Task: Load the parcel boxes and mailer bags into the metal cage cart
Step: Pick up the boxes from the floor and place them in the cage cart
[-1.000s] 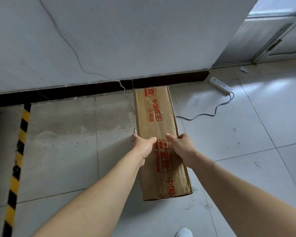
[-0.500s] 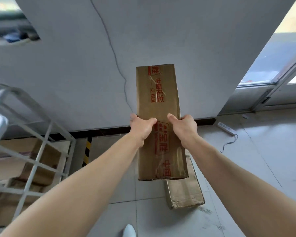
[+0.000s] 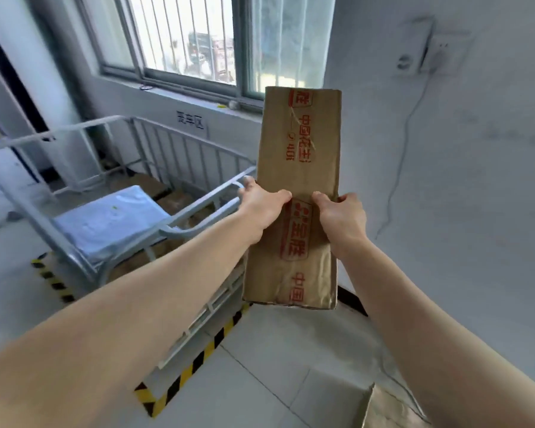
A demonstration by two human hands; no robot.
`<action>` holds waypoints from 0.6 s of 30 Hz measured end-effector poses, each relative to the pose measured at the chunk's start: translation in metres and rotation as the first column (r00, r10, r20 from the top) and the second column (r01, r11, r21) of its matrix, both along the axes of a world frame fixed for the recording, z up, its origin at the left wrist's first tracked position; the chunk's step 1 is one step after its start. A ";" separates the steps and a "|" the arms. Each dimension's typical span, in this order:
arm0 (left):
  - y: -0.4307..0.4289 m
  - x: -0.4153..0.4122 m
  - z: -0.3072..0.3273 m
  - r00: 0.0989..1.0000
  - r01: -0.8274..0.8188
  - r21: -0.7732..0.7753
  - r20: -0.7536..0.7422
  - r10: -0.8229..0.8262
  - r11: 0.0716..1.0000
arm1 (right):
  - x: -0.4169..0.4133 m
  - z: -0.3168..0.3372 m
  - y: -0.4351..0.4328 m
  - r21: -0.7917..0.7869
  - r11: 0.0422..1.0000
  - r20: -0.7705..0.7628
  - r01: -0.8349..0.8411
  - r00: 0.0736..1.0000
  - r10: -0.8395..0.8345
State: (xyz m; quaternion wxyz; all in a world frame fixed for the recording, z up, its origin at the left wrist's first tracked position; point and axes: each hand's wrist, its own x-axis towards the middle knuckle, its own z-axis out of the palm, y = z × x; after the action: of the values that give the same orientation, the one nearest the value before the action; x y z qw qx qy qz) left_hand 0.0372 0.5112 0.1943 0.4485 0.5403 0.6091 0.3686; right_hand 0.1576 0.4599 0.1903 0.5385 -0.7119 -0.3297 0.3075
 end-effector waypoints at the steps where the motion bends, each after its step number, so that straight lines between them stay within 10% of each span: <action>1: 0.001 -0.019 0.004 0.999 -0.039 0.009 0.008 0.039 0.999 | -0.019 0.005 0.007 0.011 0.999 0.000 -0.038 0.999 0.038; 18: 0.083 -0.425 0.070 0.919 -0.387 0.180 -0.012 0.395 0.904 | -0.413 0.055 0.138 0.228 0.887 -0.023 -0.402 0.908 0.418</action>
State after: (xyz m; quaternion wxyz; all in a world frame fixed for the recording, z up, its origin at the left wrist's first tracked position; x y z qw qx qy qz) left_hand -0.3877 0.5946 0.2641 0.3020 0.4529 0.6810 0.4897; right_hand -0.2557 0.5978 0.2449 0.5477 -0.5513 -0.4847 0.4015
